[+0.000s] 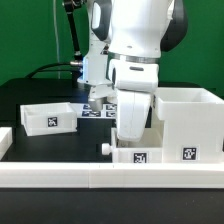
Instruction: Assemble drawer
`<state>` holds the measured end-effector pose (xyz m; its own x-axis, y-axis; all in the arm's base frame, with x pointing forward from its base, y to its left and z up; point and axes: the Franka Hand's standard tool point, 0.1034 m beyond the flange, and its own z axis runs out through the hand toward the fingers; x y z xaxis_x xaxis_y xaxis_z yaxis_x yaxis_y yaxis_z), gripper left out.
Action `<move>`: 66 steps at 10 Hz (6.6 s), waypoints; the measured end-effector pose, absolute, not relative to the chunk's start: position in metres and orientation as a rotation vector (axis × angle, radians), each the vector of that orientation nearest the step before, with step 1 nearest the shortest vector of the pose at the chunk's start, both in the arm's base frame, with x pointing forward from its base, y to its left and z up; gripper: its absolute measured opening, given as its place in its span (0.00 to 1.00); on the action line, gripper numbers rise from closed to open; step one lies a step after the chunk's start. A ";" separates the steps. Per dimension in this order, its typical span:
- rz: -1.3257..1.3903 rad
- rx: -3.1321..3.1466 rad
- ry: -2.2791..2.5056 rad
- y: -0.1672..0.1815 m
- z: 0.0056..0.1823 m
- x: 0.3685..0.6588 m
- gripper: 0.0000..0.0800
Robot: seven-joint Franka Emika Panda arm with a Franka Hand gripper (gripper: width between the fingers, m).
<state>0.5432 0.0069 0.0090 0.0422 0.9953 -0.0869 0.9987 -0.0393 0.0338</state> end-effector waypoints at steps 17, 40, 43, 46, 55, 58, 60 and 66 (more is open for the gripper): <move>-0.085 2.233 2.047 -0.020 0.060 0.561 0.81; 0.252 2.176 2.053 -0.036 0.024 0.589 0.81; 0.221 2.169 2.089 -0.026 0.020 0.589 0.81; 0.219 2.174 2.085 -0.026 0.020 0.589 0.81; 0.179 2.099 2.190 0.010 0.013 0.595 0.81; 0.146 2.143 2.183 0.026 0.013 0.594 0.81; 0.096 2.160 2.202 0.031 0.019 0.599 0.81; 0.053 2.139 2.227 0.003 0.019 0.601 0.81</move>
Offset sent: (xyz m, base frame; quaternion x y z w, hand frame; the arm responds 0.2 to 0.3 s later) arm -0.0002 0.0097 -0.0009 0.0095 0.0098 0.0773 0.9969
